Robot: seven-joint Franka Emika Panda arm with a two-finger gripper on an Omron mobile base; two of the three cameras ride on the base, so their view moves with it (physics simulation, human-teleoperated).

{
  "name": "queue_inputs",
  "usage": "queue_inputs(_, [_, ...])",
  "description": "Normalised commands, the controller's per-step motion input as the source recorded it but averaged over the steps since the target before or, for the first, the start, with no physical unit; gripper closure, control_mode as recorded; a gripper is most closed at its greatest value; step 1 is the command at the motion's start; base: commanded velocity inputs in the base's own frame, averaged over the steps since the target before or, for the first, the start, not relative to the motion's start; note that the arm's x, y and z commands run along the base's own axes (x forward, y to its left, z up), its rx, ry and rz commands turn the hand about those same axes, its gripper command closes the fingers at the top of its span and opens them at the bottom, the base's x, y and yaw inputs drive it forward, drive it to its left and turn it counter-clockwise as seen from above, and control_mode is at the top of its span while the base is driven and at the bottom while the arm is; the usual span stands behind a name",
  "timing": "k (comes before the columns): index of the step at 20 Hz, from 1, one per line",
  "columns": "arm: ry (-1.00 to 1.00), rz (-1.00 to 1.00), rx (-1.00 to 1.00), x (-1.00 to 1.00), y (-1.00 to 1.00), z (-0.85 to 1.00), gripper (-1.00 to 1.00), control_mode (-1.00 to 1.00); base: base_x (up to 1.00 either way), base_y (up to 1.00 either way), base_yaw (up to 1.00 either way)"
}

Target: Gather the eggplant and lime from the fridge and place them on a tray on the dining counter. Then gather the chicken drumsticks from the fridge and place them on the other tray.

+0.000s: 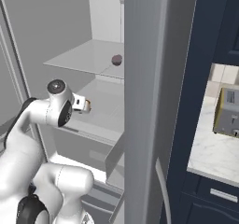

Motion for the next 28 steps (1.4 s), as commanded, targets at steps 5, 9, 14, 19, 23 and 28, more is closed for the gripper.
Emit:
queue_inputs(5, [0.08, 0.00, 0.00, 0.43, 0.08, -0.11, -1.00, -1.00, 0.00, 0.00, 0.00])
queue_inputs(9, [0.02, 0.00, 0.00, 0.39, 0.00, -0.20, -1.00, -1.00, 0.00, 0.00, 0.00])
queue_inputs(14, [0.00, 0.00, 0.00, 0.39, 0.01, -0.23, -1.00, -1.00, 0.00, 0.00, 0.00])
queue_inputs(19, [0.00, 0.00, 0.00, 0.41, 0.04, -0.20, -1.00, -1.00, 0.00, 0.00, 0.00])
queue_inputs(23, [0.00, 0.00, 0.00, 0.39, 0.15, -0.19, -1.00, -1.00, 0.00, 0.00, 0.00])
queue_inputs(28, [0.07, 0.09, 0.00, 0.43, 0.02, -0.20, -1.00, -1.00, 0.00, 0.00, 0.00])
